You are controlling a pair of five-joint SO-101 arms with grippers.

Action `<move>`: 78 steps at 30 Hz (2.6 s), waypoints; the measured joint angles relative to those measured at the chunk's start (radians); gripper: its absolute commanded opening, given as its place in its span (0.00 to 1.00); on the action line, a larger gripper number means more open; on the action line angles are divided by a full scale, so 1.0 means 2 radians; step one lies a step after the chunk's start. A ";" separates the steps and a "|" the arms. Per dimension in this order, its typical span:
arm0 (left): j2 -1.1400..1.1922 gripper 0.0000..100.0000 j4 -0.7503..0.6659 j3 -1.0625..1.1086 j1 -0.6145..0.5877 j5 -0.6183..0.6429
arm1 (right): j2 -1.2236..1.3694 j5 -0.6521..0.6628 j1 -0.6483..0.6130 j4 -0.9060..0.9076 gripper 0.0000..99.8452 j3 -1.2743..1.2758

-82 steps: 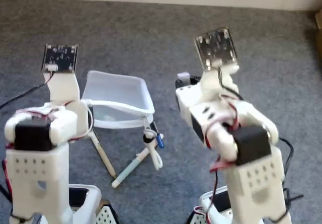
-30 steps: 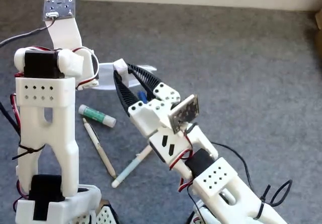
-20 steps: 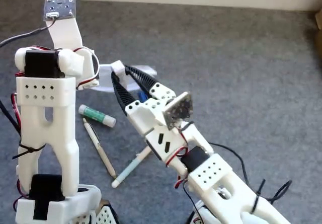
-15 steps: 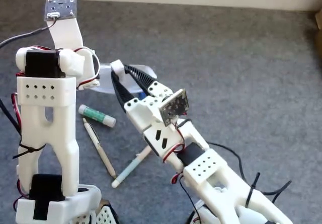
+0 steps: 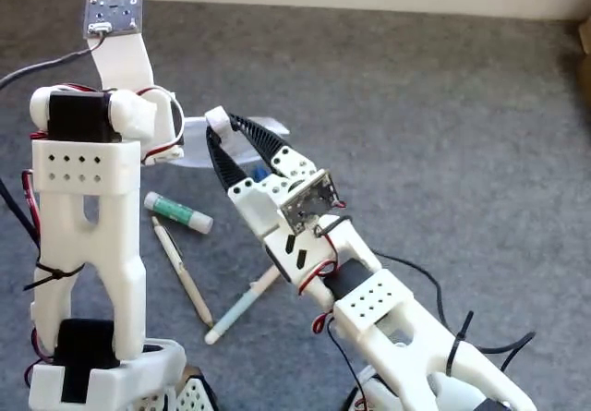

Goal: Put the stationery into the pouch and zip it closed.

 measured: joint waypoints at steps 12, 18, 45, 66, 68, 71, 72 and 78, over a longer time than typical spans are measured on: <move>0.000 0.01 0.000 0.000 0.000 0.000 | -0.054 0.005 0.000 0.066 0.14 0.017; 0.001 0.01 0.000 0.000 0.000 0.000 | -0.141 0.005 0.000 0.177 0.14 0.017; -0.061 0.01 0.000 0.031 -0.154 -0.001 | -0.222 -0.028 0.044 0.619 0.14 -0.100; -0.109 0.01 0.000 0.094 -0.192 -0.008 | 0.284 -0.028 0.048 0.691 0.14 -0.385; -0.109 0.01 0.000 0.094 -0.192 -0.008 | 0.331 -0.028 0.049 0.691 0.14 -0.414; -0.109 0.01 0.000 0.096 -0.192 -0.008 | 0.397 -0.028 0.054 0.691 0.14 -0.457; -0.109 0.01 0.000 0.096 -0.192 -0.008 | 0.417 -0.028 0.056 0.691 0.14 -0.470; -0.109 0.01 0.000 0.096 -0.192 -0.008 | 0.514 -0.028 0.069 0.691 0.14 -0.548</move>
